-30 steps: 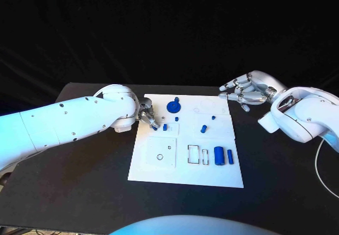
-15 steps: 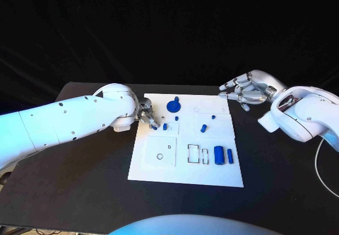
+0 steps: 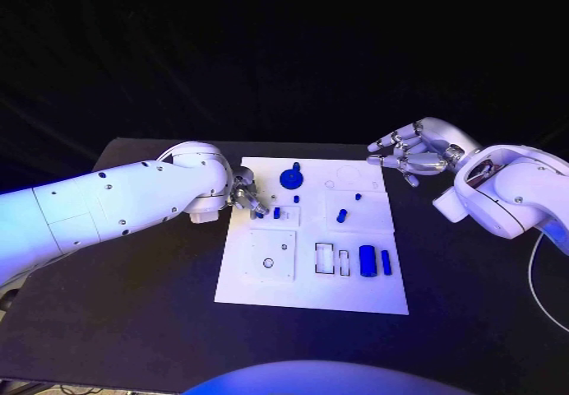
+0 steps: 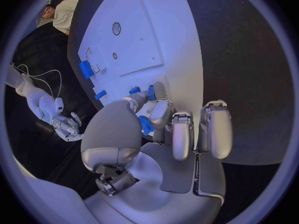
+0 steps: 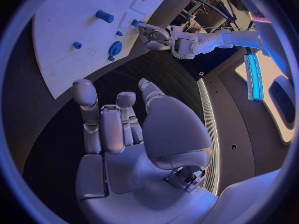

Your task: Assemble the parts on the task board

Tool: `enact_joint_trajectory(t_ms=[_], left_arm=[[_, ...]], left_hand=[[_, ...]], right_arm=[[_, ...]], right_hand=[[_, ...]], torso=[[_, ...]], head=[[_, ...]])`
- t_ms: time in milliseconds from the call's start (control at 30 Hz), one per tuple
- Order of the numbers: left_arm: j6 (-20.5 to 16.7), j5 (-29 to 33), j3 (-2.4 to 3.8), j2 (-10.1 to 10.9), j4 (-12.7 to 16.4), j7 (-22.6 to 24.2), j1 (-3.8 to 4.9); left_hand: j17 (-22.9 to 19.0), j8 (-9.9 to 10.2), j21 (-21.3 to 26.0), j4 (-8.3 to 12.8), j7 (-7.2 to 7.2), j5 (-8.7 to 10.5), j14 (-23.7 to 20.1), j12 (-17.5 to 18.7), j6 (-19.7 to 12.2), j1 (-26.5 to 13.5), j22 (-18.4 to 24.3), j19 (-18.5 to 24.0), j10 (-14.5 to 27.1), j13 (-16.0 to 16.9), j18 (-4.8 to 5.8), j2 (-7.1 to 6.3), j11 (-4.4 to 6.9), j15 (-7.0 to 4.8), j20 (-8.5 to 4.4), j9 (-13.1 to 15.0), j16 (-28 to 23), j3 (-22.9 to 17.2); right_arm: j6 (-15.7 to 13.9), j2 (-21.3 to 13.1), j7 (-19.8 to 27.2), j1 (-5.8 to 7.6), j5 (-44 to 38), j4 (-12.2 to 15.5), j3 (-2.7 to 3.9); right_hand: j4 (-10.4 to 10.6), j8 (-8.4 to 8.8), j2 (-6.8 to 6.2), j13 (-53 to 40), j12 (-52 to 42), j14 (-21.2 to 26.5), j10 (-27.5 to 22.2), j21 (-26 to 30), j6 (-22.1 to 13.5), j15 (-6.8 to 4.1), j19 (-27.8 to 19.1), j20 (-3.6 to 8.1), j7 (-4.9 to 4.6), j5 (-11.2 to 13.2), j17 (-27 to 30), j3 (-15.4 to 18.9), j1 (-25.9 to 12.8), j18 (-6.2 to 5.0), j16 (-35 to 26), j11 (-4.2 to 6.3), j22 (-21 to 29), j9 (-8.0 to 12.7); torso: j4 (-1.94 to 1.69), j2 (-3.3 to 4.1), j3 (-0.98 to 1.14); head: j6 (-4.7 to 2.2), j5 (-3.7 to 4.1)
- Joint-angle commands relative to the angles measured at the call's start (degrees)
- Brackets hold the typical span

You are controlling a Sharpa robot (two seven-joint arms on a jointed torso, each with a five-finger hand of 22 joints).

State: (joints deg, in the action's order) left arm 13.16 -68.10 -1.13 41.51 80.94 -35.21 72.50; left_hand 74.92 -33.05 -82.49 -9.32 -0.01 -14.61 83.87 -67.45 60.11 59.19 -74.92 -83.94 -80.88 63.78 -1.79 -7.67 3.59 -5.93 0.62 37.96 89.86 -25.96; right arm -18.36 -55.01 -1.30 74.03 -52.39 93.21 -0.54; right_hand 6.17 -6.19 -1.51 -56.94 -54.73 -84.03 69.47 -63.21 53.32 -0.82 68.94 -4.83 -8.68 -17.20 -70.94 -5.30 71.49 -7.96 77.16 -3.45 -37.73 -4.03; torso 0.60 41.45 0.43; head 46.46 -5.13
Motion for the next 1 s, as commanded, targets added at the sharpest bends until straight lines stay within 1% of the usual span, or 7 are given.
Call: enact_joint_trajectory(t_ms=[33,633,800,1000], left_arm=[[1.15,0.73,-0.09,-0.16,-0.16,-0.6,-0.13],[-0.84,0.76,-0.08,-0.53,-0.51,-0.56,-0.12],[-1.81,0.76,-0.07,-0.67,-0.38,-0.45,-0.12],[-2.89,0.81,-0.04,-0.64,-0.07,-0.39,-0.12]], left_hand=[[15.08,0.12,-0.21,-0.51,0.1,0.16,6.13,-0.24,0.39,-0.96,-10.77,-3.86,-0.45,-0.02,0.05,-0.13,-0.1,-0.18,-0.36,0.05,0.14,0.5],[15.08,-0.11,-0.53,-2.81,0.08,0.24,6.13,-0.5,0.79,-2.61,-11.08,-4.0,-0.66,0.37,0.14,-0.43,-0.09,-0.19,-0.37,0.25,0.14,4.75],[15.08,-0.19,-0.93,-3.06,0.02,0.22,6.13,-0.75,0.92,-2.65,-11.32,-4.12,-0.81,0.66,0.24,-0.39,-0.05,-0.2,-0.38,0.3,0.14,5.36],[15.08,-0.29,-1.09,-3.49,-0.05,0.21,6.13,-0.86,1.11,-2.71,-11.44,-4.19,-0.95,0.77,0.28,-0.43,0.01,-0.24,-0.41,0.36,0.14,6.38]], right_arm=[[0.42,-0.02,0.36,-0.04,-0.1,0.11,0.01],[0.42,-0.11,0.29,-0.04,-0.1,0.12,0.01],[0.46,-0.11,0.28,-0.04,-0.1,0.11,0.01],[0.51,-0.09,0.28,-0.04,-0.1,0.04,0.01]], right_hand=[[0.27,-0.24,0.2,0.04,-0.26,-2.17,-0.35,0.28,-0.25,-0.3,-0.06,0.04,0.06,-0.19,0.05,-0.06,0.39,-1.16,-0.36,0.01,-0.04,0.05],[0.29,-0.25,0.22,0.13,-0.18,-2.17,-0.42,0.35,-0.26,-0.3,-0.09,0.04,0.06,-0.31,0.11,-0.05,0.43,-1.17,-0.41,0.01,0.07,0.05],[0.29,-0.25,0.22,0.13,-0.18,-2.17,-0.42,0.35,-0.26,-0.3,-0.09,0.04,0.06,-0.31,0.11,-0.05,0.43,-1.17,-0.41,0.01,0.07,0.05],[0.29,-0.25,0.22,0.13,-0.18,-2.17,-0.42,0.35,-0.26,-0.3,-0.09,0.04,0.06,-0.31,0.11,-0.05,0.43,-1.17,-0.41,0.01,0.07,0.05]], torso=[[0.0,-0.01,0.01],[0.04,0.01,0.01],[-0.03,0.01,0.0],[0.01,-0.02,0.0]], head=[[-0.03,0.01],[-0.04,0.08],[0.01,0.12],[0.01,0.1]])
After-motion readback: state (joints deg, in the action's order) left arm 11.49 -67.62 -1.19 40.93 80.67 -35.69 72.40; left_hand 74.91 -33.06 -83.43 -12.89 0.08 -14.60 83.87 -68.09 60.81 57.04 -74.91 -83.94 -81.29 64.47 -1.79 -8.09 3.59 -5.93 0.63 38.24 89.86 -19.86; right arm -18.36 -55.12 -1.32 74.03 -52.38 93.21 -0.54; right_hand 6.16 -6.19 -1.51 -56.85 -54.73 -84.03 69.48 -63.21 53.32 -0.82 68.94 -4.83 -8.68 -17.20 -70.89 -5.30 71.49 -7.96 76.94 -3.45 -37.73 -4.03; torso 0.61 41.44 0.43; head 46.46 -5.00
